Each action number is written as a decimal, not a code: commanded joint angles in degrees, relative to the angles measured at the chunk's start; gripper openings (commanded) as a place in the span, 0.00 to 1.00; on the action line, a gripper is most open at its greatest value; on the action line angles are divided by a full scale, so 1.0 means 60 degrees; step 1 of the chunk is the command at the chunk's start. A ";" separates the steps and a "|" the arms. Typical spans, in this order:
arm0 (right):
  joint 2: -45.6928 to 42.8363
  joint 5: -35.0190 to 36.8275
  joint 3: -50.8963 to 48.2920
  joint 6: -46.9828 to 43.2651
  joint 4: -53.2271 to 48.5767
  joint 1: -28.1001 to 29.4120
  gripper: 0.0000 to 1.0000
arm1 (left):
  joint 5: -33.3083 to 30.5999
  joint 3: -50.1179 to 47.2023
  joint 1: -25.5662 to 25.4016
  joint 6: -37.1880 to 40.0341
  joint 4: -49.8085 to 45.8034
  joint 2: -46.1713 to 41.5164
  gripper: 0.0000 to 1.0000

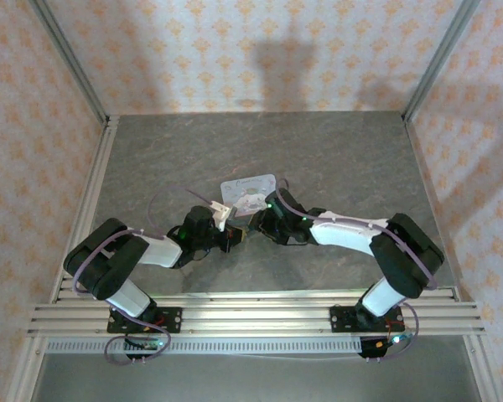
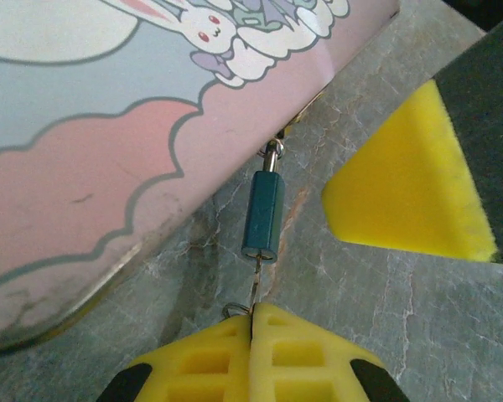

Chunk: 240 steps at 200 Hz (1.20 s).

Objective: Unlock the padlock with the key

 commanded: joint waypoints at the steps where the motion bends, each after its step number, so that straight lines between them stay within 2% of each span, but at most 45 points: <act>1: -0.0040 0.0623 -0.0160 0.0490 0.1112 0.0107 0.53 | -0.0171 -0.0005 -0.0082 0.0111 0.0450 -0.0044 0.00; 116: 0.0420 0.1003 -0.0520 0.0845 0.1752 0.0214 0.51 | -0.0142 -0.0078 -0.0104 -0.0115 0.0640 -0.0080 0.00; 191: 0.0892 0.1010 -0.0777 0.1138 0.2981 0.0331 0.50 | -0.0099 -0.0136 -0.0143 -0.0197 0.0611 -0.0141 0.00; 240: 0.1033 0.1032 -0.0748 0.1109 0.2977 0.0345 0.45 | -0.0112 -0.0195 -0.0194 -0.0230 0.0655 -0.0153 0.00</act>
